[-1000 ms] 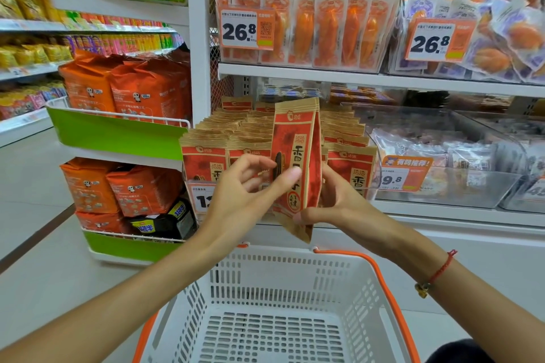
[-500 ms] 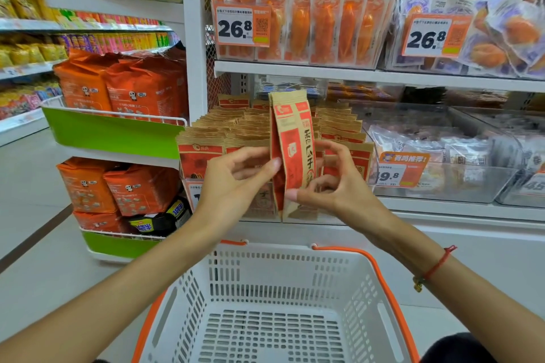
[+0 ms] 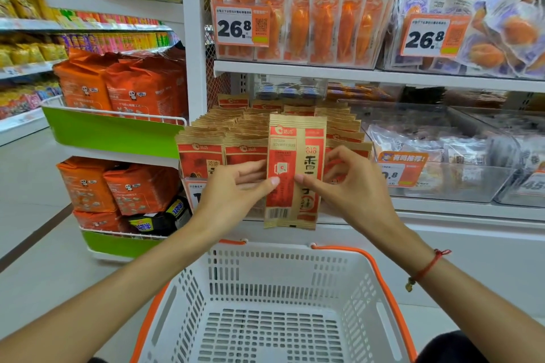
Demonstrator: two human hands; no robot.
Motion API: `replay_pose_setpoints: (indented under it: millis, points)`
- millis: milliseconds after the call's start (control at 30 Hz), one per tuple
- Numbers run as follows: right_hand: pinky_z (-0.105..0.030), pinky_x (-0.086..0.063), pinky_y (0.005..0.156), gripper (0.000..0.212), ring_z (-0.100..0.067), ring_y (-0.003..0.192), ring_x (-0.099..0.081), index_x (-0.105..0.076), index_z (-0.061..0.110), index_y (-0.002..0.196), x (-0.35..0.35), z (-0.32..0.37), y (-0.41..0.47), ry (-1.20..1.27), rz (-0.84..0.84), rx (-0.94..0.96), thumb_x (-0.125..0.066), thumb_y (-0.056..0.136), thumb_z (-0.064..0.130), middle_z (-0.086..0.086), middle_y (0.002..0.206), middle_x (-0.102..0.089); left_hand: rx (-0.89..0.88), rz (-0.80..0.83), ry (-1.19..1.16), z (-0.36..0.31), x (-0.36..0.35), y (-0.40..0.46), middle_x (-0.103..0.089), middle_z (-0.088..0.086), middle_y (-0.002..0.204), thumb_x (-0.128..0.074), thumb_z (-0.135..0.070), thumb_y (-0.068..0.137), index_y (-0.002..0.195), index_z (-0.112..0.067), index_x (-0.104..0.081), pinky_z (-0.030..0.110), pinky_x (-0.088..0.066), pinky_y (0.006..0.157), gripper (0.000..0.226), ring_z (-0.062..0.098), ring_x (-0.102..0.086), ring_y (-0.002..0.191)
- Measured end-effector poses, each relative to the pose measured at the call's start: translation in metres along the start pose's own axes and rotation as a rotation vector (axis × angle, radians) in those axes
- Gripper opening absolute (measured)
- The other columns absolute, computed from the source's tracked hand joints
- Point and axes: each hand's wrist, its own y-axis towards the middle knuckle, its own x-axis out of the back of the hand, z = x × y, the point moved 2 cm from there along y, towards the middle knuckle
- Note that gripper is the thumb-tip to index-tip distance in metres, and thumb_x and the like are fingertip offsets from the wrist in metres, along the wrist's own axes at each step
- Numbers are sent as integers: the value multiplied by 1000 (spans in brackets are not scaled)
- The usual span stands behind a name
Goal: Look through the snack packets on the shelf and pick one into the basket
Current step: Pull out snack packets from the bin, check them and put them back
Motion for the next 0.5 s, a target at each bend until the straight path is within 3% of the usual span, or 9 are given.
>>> replay_pose_setpoints:
  millis: [100, 233, 333, 500]
  points:
    - [-35, -59, 58, 47, -4, 64, -66, -54, 24, 94, 0, -2, 0, 7, 3, -30, -62, 73, 65, 11, 75, -67, 74, 80, 12, 1, 3, 2, -72, -17, 94, -74, -16, 82, 116, -22, -67, 18, -57, 78, 36, -2, -68, 94]
    - [-37, -59, 57, 31, -6, 65, -68, -55, 22, 87, 3, -8, 7, 99, -52, -72, -62, 84, 52, 8, 72, -69, 163, 170, 34, 4, 6, 4, -74, -4, 106, -76, -16, 80, 118, -19, -68, 19, -57, 80, 38, 5, -68, 100]
    - [-31, -57, 51, 25, -5, 59, -69, -57, 17, 78, 3, -11, 8, 185, -56, -107, -63, 89, 39, 6, 62, -70, 210, 233, 0, 5, 6, 2, -76, -4, 100, -74, -16, 82, 112, -22, -70, 14, -56, 74, 31, 5, -71, 93]
    - [-22, -53, 45, 25, -4, 55, -68, -58, 7, 77, 1, -15, 8, 245, -57, -95, -67, 89, 28, 5, 56, -67, 255, 291, -36, 6, 2, 0, -76, -5, 97, -72, -17, 84, 106, -29, -70, 14, -55, 76, 25, 6, -72, 91]
